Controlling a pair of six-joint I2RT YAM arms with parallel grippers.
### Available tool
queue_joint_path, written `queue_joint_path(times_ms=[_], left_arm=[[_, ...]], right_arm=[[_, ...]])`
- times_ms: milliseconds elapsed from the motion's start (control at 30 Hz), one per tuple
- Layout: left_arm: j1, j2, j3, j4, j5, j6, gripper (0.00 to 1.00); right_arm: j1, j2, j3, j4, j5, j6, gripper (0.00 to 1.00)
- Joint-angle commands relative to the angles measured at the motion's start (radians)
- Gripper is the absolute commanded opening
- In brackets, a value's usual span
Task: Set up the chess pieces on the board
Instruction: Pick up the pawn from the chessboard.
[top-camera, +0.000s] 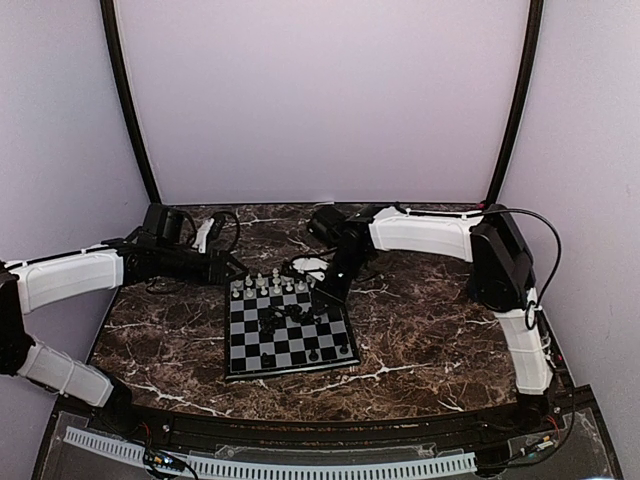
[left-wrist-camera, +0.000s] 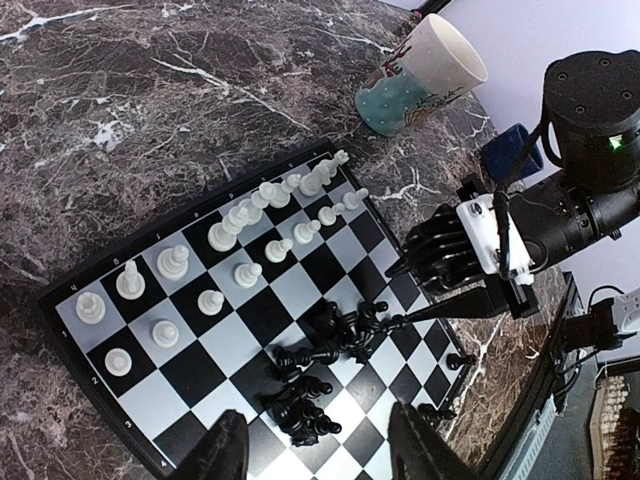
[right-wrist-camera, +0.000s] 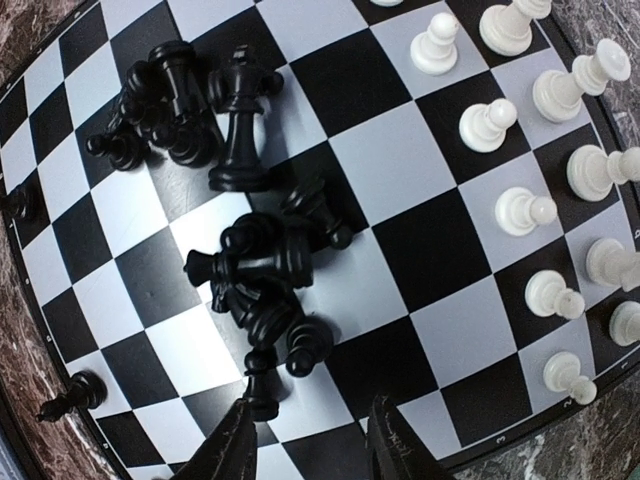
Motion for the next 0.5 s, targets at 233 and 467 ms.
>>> queue_joint_path(times_ms=[233,467], left_arm=[[-0.003,-0.136,-0.065,0.089,-0.029,-0.047,0.50],[-0.002,-0.149,-0.085,0.081,-0.048,-0.045,0.51]], right_arm=[[0.007,0.111,0.177,-0.041,-0.017,0.030,0.37],[0.015,0.122,0.175,-0.045,-0.034,0.030,0.35]])
